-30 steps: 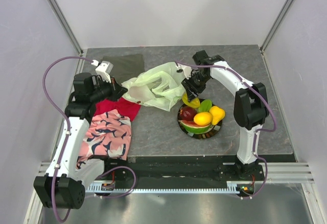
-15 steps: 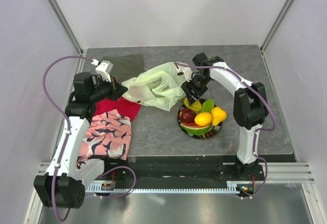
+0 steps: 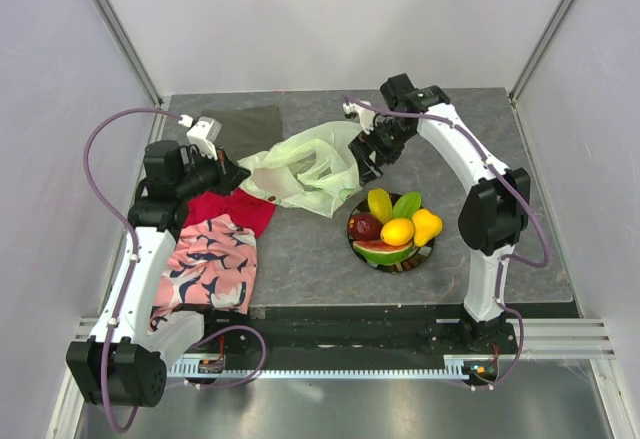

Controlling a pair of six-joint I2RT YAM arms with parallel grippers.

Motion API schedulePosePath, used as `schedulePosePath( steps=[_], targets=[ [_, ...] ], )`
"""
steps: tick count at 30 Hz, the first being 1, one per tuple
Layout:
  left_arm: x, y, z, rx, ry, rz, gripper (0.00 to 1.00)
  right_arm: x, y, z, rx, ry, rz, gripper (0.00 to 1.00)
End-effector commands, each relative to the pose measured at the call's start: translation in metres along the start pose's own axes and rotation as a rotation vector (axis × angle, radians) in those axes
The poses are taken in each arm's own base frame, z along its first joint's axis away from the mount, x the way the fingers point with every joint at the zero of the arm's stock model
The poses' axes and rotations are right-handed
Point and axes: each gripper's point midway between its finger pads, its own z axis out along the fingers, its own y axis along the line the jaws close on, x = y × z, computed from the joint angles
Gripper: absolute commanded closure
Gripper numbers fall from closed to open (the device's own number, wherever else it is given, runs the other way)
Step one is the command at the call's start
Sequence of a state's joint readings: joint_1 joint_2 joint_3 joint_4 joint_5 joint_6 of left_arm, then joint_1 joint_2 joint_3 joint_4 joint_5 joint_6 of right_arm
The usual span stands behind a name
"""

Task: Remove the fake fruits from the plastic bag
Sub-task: Place the fake fruit on the plate.

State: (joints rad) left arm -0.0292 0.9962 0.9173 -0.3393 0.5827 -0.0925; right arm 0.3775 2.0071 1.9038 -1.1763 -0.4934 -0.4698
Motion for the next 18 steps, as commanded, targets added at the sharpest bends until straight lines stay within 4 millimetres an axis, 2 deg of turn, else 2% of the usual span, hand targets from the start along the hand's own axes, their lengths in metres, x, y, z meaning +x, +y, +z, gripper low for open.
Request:
schedulePosePath(
  steps=[1, 2, 5, 7, 8, 11, 12, 14, 15, 18],
  targets=[
    [-0.020, -0.007, 0.001, 0.033, -0.056, -0.005, 0.98, -0.055, 0.037, -0.051, -0.062, -0.229, -0.112, 0.02],
    [-0.020, -0.007, 0.002, 0.039, -0.056, -0.006, 0.98, -0.068, 0.037, -0.053, -0.062, -0.281, -0.113, 0.02],
    [-0.023, -0.008, 0.003, 0.045, -0.065, -0.007, 0.98, -0.089, 0.043, -0.040, -0.067, -0.336, -0.142, 0.05],
    [-0.026, -0.010, 0.002, 0.051, -0.072, -0.004, 0.98, -0.099, 0.052, -0.022, -0.082, -0.321, -0.168, 0.14],
    [-0.029, -0.011, 0.002, 0.056, -0.077, -0.001, 0.98, -0.105, 0.055, -0.015, -0.089, -0.319, -0.181, 0.23],
    [-0.033, -0.012, 0.002, 0.061, -0.081, 0.003, 0.98, -0.133, 0.071, 0.008, -0.110, -0.349, -0.220, 0.33],
    [-0.033, -0.013, 0.002, 0.063, -0.081, 0.003, 0.98, -0.140, 0.085, 0.015, -0.130, -0.349, -0.239, 0.35],
    [-0.036, -0.014, 0.000, 0.066, -0.090, 0.004, 0.98, -0.152, 0.086, 0.034, -0.100, -0.342, -0.249, 0.38],
    [-0.038, -0.015, -0.001, 0.066, -0.094, 0.006, 0.98, -0.154, 0.094, 0.046, -0.096, -0.329, -0.250, 0.40],
    [-0.044, -0.017, -0.004, 0.063, -0.110, 0.001, 0.98, -0.157, 0.082, 0.080, -0.001, -0.287, -0.216, 0.46]
  ],
)
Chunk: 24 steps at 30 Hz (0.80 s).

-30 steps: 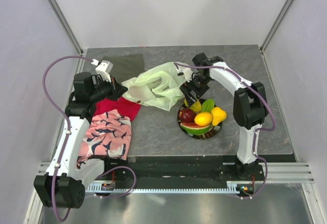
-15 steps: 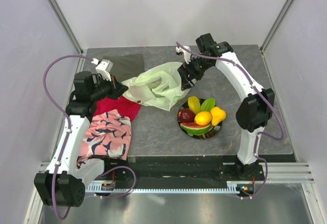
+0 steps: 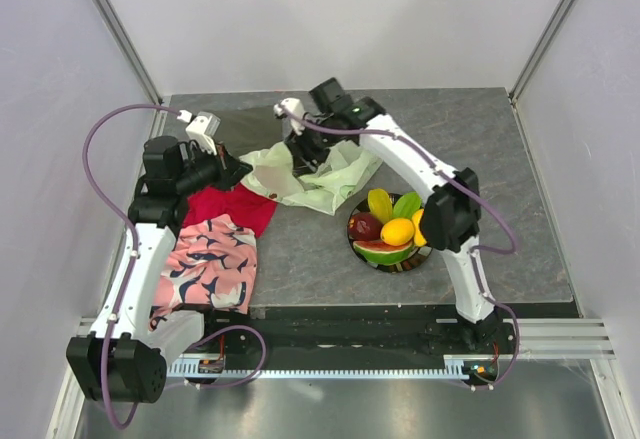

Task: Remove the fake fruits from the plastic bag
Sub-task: Place the fake fruit on the plate, then take out the fake fruit from the plastic bag.

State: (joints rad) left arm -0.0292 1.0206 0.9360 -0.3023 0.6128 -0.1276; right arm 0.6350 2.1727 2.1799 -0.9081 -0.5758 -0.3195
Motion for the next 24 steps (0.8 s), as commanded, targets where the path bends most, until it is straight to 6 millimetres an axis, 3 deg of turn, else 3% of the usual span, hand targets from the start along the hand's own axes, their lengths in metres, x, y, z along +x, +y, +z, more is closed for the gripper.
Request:
schedulePosePath(
  steps=[1, 4, 6, 8, 12, 18, 24],
  targets=[
    [-0.037, -0.016, -0.010, 0.030, -0.097, 0.019, 0.98, -0.006, -0.023, 0.040, 0.139, 0.006, 0.046, 0.46],
    [-0.046, -0.020, -0.015, 0.031, -0.118, 0.022, 0.98, 0.013, -0.046, 0.058, 0.232, 0.046, 0.125, 0.46],
    [-0.052, -0.024, -0.020, 0.031, -0.131, 0.032, 0.98, 0.023, -0.071, 0.054, 0.372, 0.080, 0.127, 0.46],
    [-0.053, -0.025, -0.023, 0.030, -0.132, 0.034, 0.98, 0.025, -0.104, 0.038, 0.570, 0.090, 0.138, 0.44],
    [-0.047, -0.030, -0.029, 0.038, -0.113, 0.061, 0.98, 0.016, -0.132, 0.006, 0.707, 0.068, 0.122, 0.43],
    [-0.023, -0.043, -0.041, 0.088, -0.034, 0.088, 0.98, 0.038, -0.160, -0.043, 0.869, 0.138, 0.117, 0.33],
    [0.000, -0.048, -0.044, 0.125, 0.000, 0.070, 0.98, 0.067, -0.172, -0.054, 0.940, 0.221, 0.116, 0.24]
  ],
)
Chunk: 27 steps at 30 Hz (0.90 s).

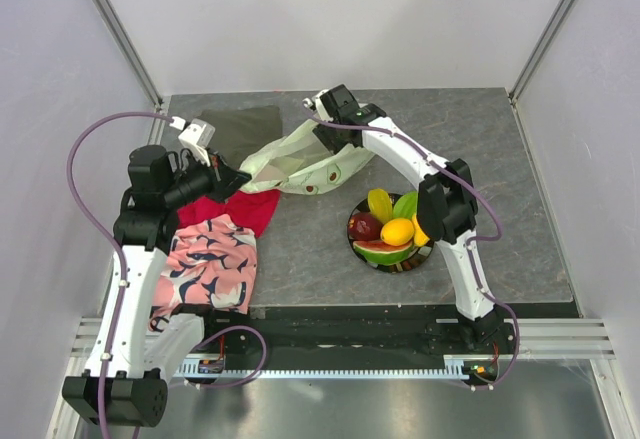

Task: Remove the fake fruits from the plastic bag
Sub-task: Take out the fake fruit from the plastic bag.

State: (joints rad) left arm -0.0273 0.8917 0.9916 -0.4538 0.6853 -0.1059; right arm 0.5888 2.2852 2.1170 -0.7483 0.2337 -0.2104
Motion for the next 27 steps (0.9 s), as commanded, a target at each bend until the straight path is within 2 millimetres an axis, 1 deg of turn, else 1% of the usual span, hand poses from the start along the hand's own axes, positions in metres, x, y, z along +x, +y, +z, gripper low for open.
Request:
schedulePosePath(
  steps=[1, 2, 3, 5, 6, 8, 9, 12, 14, 16, 17, 19, 20, 22, 23, 25, 26, 27],
  targets=[
    [0.012, -0.010, -0.005, 0.053, 0.022, 0.026, 0.98, -0.004, -0.033, -0.015, 0.141, -0.015, -0.009, 0.23],
    [0.012, -0.009, -0.005, 0.053, 0.024, 0.024, 0.98, -0.004, -0.033, -0.013, 0.144, -0.012, -0.015, 0.22],
    [0.013, -0.008, -0.003, 0.057, 0.029, 0.023, 0.98, 0.000, -0.030, -0.004, 0.137, 0.003, -0.026, 0.21],
    [0.012, -0.009, -0.002, 0.065, 0.029, 0.023, 0.98, 0.000, -0.027, 0.003, 0.130, 0.007, -0.040, 0.19],
    [0.012, -0.009, -0.001, 0.069, 0.031, 0.016, 0.98, 0.006, -0.023, 0.016, 0.127, 0.029, -0.051, 0.18],
    [0.013, -0.009, 0.000, 0.072, 0.029, 0.010, 0.98, 0.006, -0.021, 0.025, 0.124, 0.032, -0.063, 0.17],
    [0.013, -0.010, 0.001, 0.080, 0.030, 0.004, 0.98, 0.011, -0.018, 0.034, 0.122, 0.047, -0.070, 0.16],
    [0.013, -0.010, 0.003, 0.086, 0.032, -0.007, 0.98, 0.015, -0.020, 0.046, 0.140, 0.060, -0.099, 0.17],
    [0.014, -0.010, 0.005, 0.091, 0.032, -0.010, 0.98, 0.016, -0.022, 0.048, 0.144, 0.063, -0.112, 0.17],
    [0.014, -0.011, 0.006, 0.096, 0.031, -0.011, 0.98, 0.018, -0.024, 0.049, 0.132, 0.064, -0.118, 0.27],
    [0.015, -0.010, 0.009, 0.098, 0.033, -0.012, 0.98, 0.017, -0.024, 0.047, 0.120, 0.060, -0.127, 0.40],
    [0.015, -0.009, 0.011, 0.095, 0.031, -0.007, 0.98, 0.007, -0.019, 0.038, 0.079, 0.024, -0.132, 0.62],
    [0.015, -0.008, 0.013, 0.087, 0.033, -0.005, 0.98, 0.003, -0.020, 0.034, 0.066, 0.010, -0.138, 0.81],
    [0.015, -0.007, 0.016, 0.088, 0.031, 0.004, 0.98, -0.010, -0.019, 0.019, 0.043, -0.031, -0.136, 0.93],
    [0.014, -0.008, 0.017, 0.086, 0.030, 0.010, 0.98, -0.020, -0.021, 0.004, 0.036, -0.064, -0.132, 1.00],
    [0.012, -0.008, 0.020, 0.089, 0.024, 0.020, 0.98, -0.026, -0.015, -0.012, -0.016, -0.100, -0.127, 1.00],
    [0.012, -0.009, 0.022, 0.092, 0.024, 0.024, 0.98, -0.036, -0.015, -0.032, -0.038, -0.140, -0.115, 1.00],
    [0.011, -0.010, 0.023, 0.096, 0.024, 0.031, 0.98, -0.037, -0.007, -0.040, -0.096, -0.156, -0.114, 1.00]
  ],
)
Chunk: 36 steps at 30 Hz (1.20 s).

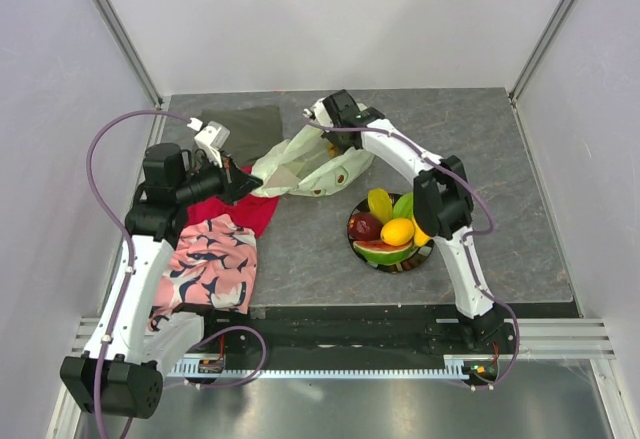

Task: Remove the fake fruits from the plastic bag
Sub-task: Take out the fake fruit from the plastic bag.

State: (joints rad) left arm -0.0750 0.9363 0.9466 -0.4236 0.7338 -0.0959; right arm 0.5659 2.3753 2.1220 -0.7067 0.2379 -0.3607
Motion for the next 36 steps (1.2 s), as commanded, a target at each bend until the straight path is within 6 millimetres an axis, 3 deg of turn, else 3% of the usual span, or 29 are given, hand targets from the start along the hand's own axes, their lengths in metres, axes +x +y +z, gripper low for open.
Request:
schedulePosePath(
  steps=[1, 2, 4, 5, 8, 15, 18, 22, 28, 34, 36],
  targets=[
    [-0.013, -0.006, 0.007, 0.020, -0.038, 0.064, 0.98, -0.058, 0.002, -0.095, -0.167, -0.253, 0.022, 1.00],
    [-0.013, -0.005, 0.009, 0.013, -0.036, 0.089, 0.98, -0.069, 0.007, -0.123, -0.222, -0.320, 0.019, 1.00],
    [-0.009, -0.008, 0.013, 0.017, -0.024, 0.119, 0.98, -0.069, 0.028, -0.143, -0.352, -0.370, 0.020, 1.00],
    [-0.009, -0.004, 0.014, -0.007, -0.024, 0.146, 0.98, -0.074, 0.027, -0.164, -0.377, -0.418, 0.021, 1.00],
    [-0.008, 0.000, 0.017, -0.029, -0.016, 0.190, 0.98, -0.071, 0.042, -0.188, -0.472, -0.452, 0.035, 1.00],
    [-0.019, 0.013, 0.021, -0.111, -0.042, 0.188, 0.98, -0.061, 0.067, -0.215, -0.631, -0.477, 0.004, 1.00],
    [-0.037, 0.026, 0.026, -0.189, -0.099, 0.114, 0.98, -0.047, 0.074, -0.216, -0.662, -0.437, -0.037, 1.00],
    [-0.070, 0.029, 0.035, -0.186, -0.156, 0.114, 0.98, -0.032, 0.078, -0.220, -0.691, -0.389, -0.080, 1.00],
    [-0.079, 0.047, 0.065, -0.184, -0.119, 0.122, 0.98, -0.050, 0.074, -0.255, -0.726, -0.471, -0.079, 1.00],
    [-0.089, 0.041, 0.070, -0.145, -0.135, 0.139, 0.99, -0.048, 0.063, -0.277, -0.681, -0.497, -0.094, 1.00],
    [-0.087, 0.042, 0.069, -0.148, -0.130, 0.135, 0.98, -0.049, 0.055, -0.293, -0.665, -0.529, -0.096, 1.00]
  ],
)
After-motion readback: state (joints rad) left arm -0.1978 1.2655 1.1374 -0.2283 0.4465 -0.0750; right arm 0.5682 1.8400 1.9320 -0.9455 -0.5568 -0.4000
